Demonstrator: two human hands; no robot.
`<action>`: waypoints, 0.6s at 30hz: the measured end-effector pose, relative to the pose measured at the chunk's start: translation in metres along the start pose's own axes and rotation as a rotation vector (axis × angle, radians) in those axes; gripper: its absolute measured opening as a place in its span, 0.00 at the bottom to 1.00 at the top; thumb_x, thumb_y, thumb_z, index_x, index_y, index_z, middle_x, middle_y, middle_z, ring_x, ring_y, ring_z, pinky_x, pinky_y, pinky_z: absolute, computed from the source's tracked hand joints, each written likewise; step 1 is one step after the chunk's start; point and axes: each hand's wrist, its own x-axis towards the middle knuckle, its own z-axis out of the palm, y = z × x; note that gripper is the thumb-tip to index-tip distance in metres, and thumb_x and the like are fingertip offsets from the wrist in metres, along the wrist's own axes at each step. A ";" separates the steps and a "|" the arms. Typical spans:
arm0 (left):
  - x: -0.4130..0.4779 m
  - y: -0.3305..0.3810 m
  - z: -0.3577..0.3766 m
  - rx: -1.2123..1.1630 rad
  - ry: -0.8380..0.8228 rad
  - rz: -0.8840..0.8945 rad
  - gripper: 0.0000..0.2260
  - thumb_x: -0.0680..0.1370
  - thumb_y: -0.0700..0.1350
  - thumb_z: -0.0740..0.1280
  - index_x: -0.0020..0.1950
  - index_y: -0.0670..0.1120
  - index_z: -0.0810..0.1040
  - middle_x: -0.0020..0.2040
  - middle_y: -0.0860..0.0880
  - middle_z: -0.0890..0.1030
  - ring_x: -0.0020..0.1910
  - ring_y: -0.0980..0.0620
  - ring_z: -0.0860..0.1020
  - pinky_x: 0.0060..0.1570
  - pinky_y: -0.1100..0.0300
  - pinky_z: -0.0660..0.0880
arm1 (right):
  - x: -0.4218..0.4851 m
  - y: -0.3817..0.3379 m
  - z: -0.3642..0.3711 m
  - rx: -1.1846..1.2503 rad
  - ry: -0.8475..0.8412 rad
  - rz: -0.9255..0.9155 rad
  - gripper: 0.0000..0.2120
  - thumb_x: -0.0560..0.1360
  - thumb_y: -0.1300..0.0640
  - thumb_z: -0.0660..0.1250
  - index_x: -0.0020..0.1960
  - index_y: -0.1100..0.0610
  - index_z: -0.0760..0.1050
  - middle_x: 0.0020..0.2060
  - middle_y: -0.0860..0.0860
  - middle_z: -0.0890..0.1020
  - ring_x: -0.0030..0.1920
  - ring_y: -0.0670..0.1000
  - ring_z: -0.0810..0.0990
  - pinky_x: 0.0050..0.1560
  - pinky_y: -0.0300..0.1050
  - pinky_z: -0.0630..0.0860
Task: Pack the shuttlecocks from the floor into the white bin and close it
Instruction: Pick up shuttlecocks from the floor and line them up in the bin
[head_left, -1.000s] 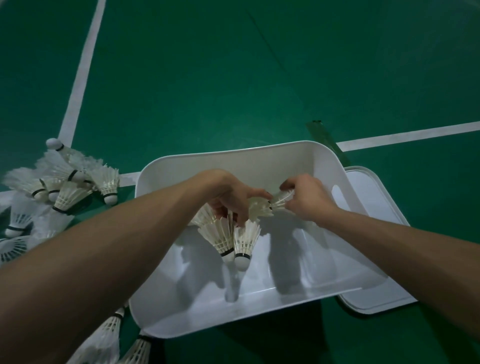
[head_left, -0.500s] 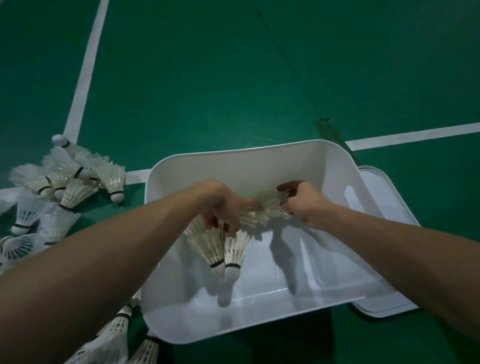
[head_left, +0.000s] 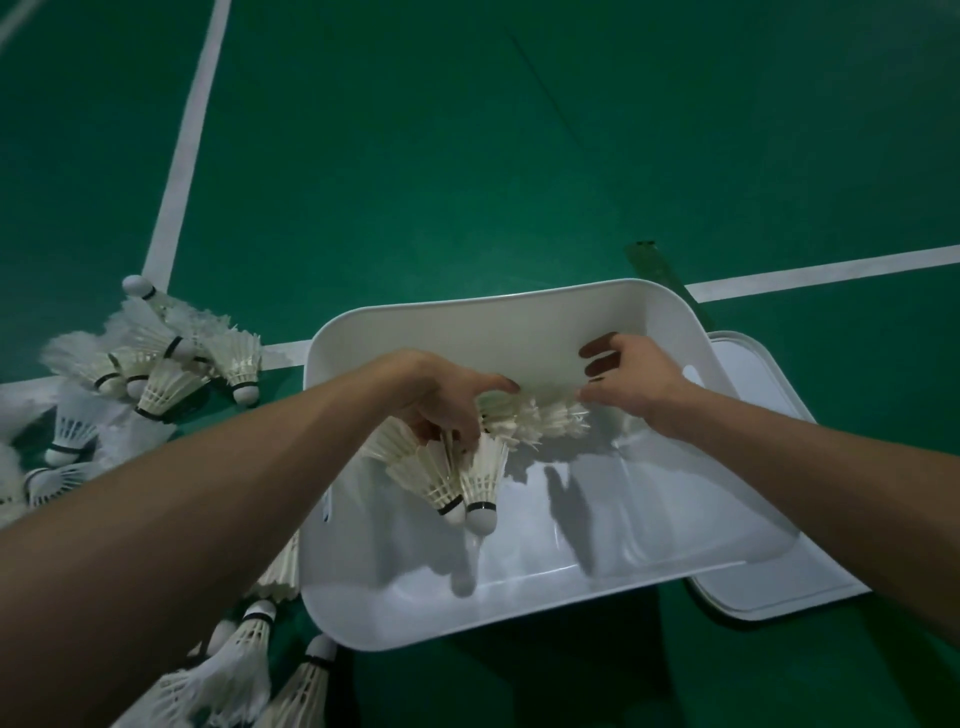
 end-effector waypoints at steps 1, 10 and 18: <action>-0.003 0.001 -0.001 -0.019 0.015 0.011 0.39 0.73 0.32 0.67 0.74 0.64 0.57 0.62 0.44 0.73 0.36 0.51 0.78 0.32 0.60 0.78 | -0.003 -0.002 -0.002 0.027 0.012 -0.030 0.21 0.65 0.65 0.77 0.54 0.53 0.76 0.46 0.52 0.82 0.47 0.52 0.82 0.50 0.46 0.80; -0.031 0.010 0.001 -0.202 0.070 0.096 0.36 0.74 0.33 0.69 0.74 0.60 0.59 0.45 0.44 0.77 0.39 0.49 0.77 0.45 0.51 0.80 | -0.049 -0.018 -0.009 0.237 -0.203 -0.198 0.22 0.63 0.63 0.79 0.53 0.55 0.77 0.49 0.57 0.81 0.45 0.53 0.83 0.49 0.47 0.81; -0.046 0.028 0.012 -0.326 0.129 0.184 0.32 0.75 0.34 0.68 0.73 0.56 0.61 0.44 0.41 0.79 0.34 0.49 0.78 0.36 0.56 0.79 | -0.074 -0.034 -0.004 0.049 -0.382 -0.196 0.35 0.62 0.58 0.80 0.66 0.50 0.71 0.58 0.53 0.78 0.51 0.51 0.81 0.51 0.48 0.81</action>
